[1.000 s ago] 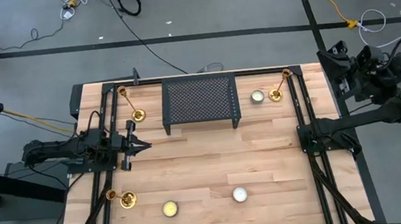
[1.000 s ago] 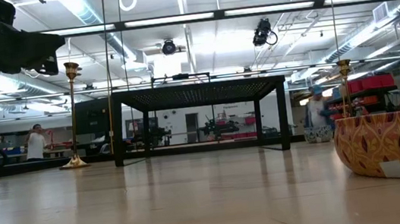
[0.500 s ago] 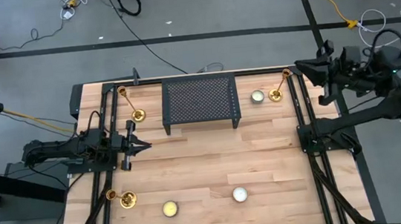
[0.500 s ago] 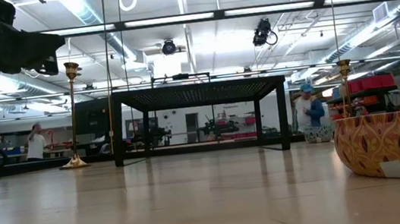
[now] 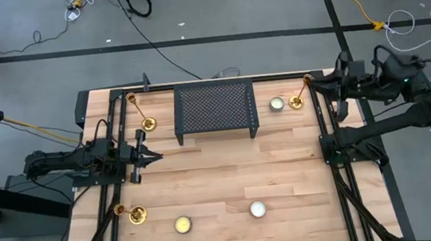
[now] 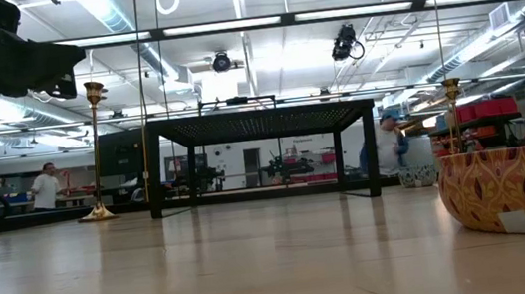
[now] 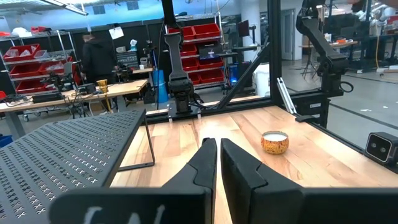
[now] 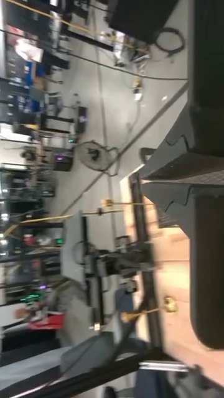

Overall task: Pick & Place candle stick holders
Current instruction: Put the top right gold candle holder on the shelf

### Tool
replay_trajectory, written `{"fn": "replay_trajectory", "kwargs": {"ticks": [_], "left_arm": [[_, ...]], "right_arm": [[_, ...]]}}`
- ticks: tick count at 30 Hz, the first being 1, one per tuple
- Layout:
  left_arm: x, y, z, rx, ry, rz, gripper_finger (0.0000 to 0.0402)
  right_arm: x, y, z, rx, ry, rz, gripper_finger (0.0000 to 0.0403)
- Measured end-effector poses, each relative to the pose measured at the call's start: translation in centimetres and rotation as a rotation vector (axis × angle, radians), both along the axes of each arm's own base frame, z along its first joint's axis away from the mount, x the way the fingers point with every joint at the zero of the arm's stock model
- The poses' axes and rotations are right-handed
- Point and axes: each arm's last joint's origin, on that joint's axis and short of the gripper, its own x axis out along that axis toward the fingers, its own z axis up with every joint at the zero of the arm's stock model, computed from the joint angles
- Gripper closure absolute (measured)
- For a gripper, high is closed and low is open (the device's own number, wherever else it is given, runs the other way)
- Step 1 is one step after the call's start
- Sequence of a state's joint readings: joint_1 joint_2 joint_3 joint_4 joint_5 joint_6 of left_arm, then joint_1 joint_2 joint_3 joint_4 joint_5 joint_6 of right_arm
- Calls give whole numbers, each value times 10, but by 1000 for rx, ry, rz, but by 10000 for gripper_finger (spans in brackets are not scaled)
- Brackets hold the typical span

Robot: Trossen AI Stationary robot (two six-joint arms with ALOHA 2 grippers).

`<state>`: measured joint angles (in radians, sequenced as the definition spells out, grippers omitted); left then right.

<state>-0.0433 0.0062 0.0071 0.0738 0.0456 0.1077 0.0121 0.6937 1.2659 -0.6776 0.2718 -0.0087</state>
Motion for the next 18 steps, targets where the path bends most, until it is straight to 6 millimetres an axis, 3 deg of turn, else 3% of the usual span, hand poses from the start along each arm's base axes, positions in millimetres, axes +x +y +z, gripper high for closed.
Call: {"fn": "replay_trajectory", "kwargs": {"ticks": [18], "left_arm": [[0, 0, 0, 0, 0, 0, 376]], "right_arm": [[-3, 0, -16, -52, 188, 11, 382]]}}
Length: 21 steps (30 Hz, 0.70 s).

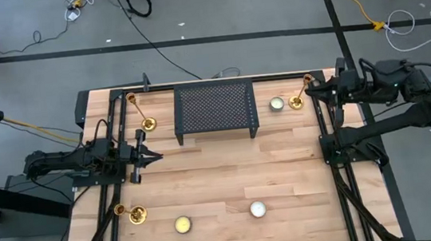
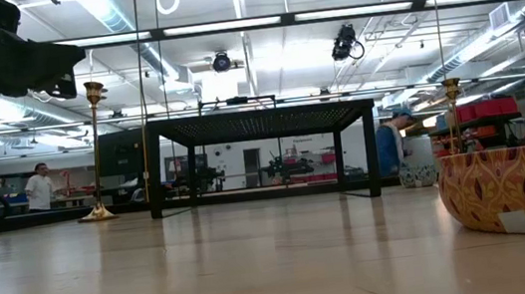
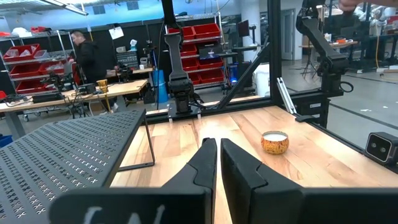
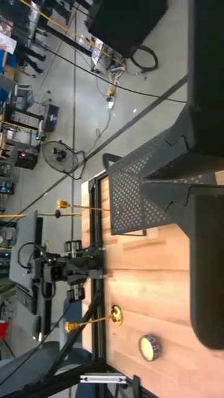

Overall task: Pick & Place candle stick holders
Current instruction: Put the top right gold candle holder on the shelf

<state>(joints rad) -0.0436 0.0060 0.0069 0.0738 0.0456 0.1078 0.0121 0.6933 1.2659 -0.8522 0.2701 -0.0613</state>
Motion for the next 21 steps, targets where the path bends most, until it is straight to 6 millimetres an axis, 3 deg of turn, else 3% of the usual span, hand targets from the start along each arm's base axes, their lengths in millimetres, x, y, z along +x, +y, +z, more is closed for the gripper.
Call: {"fn": "replay_trajectory", "kwargs": {"ticks": [21], "left_arm": [[0, 0, 0, 0, 0, 0, 376]], "right_arm": [[-4, 0, -10, 96, 88, -32, 382]]}}
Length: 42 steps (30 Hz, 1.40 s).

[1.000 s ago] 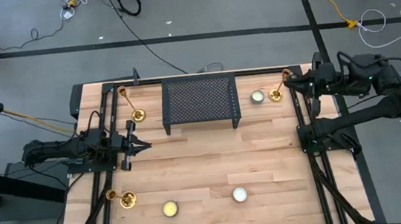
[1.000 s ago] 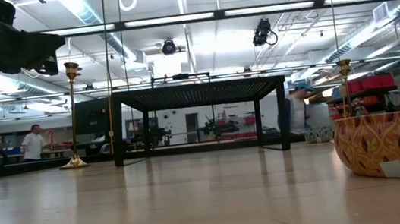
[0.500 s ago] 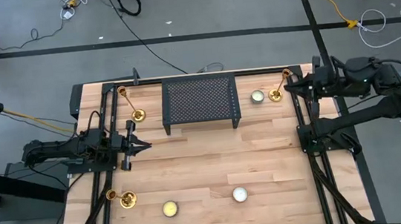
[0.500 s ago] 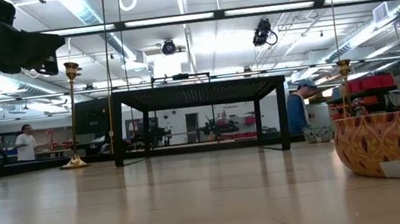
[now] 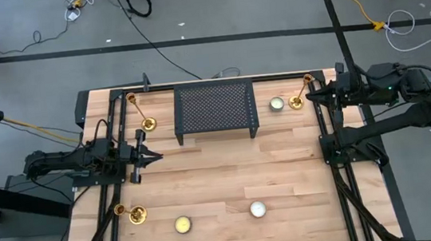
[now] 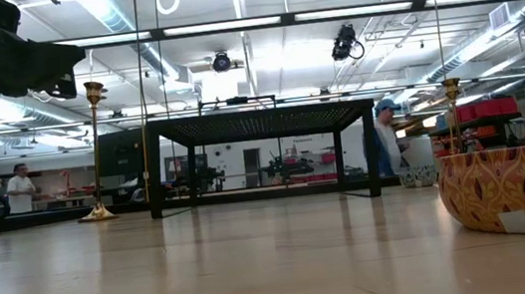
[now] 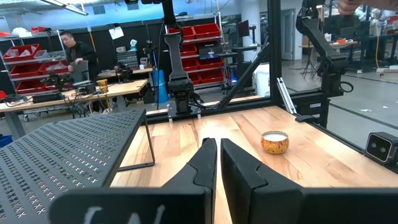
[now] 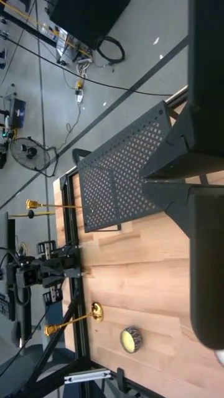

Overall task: Pick & Place candle stick holders
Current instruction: Put the top right gold candle holder on the shelf

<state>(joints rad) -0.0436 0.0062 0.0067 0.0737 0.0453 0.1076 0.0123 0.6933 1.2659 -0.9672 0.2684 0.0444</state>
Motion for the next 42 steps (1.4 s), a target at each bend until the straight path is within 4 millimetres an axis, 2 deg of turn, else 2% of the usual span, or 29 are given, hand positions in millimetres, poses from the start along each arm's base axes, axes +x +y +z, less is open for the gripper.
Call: {"fn": "replay_trajectory", "kwargs": {"ticks": [21, 31, 42], "left_arm": [[0, 0, 0, 0, 0, 0, 376], [0, 0, 0, 0, 0, 0, 376], [0, 0, 0, 0, 0, 0, 376]], "right_arm": [[1, 0, 0, 18, 1, 22, 382], [0, -13, -1, 71, 5, -52, 382], [-10, -19, -15, 146, 142, -138, 382]]}}
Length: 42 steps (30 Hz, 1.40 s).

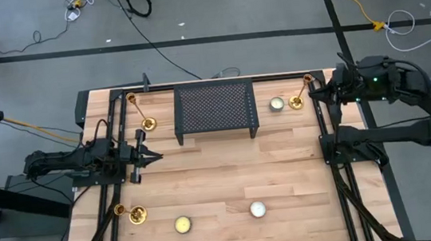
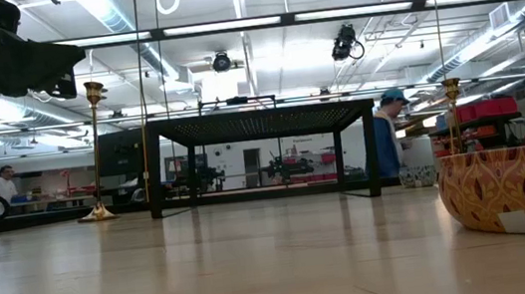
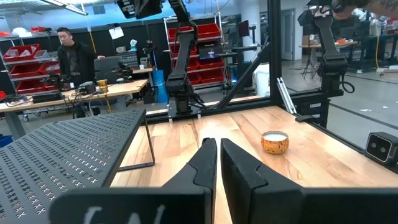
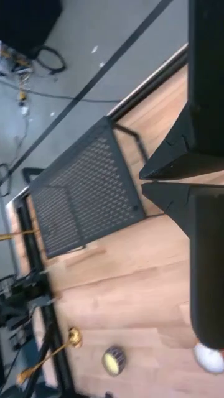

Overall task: Pick & Place candle stick holders
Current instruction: Put the top right gold candle holder on the shelf

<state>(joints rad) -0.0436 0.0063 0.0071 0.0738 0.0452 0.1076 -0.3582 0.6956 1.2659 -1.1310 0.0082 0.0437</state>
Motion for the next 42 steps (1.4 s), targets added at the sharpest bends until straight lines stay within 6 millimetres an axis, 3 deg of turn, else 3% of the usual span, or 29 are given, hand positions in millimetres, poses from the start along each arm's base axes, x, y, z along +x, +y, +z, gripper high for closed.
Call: {"fn": "replay_trajectory", "kwargs": {"ticks": [27, 42], "left_arm": [[0, 0, 0, 0, 0, 0, 376], [0, 0, 0, 0, 0, 0, 376]], "right_arm": [[-40, 0, -19, 129, 181, -383, 382], [-49, 3, -33, 157, 285, -473, 382]]}}
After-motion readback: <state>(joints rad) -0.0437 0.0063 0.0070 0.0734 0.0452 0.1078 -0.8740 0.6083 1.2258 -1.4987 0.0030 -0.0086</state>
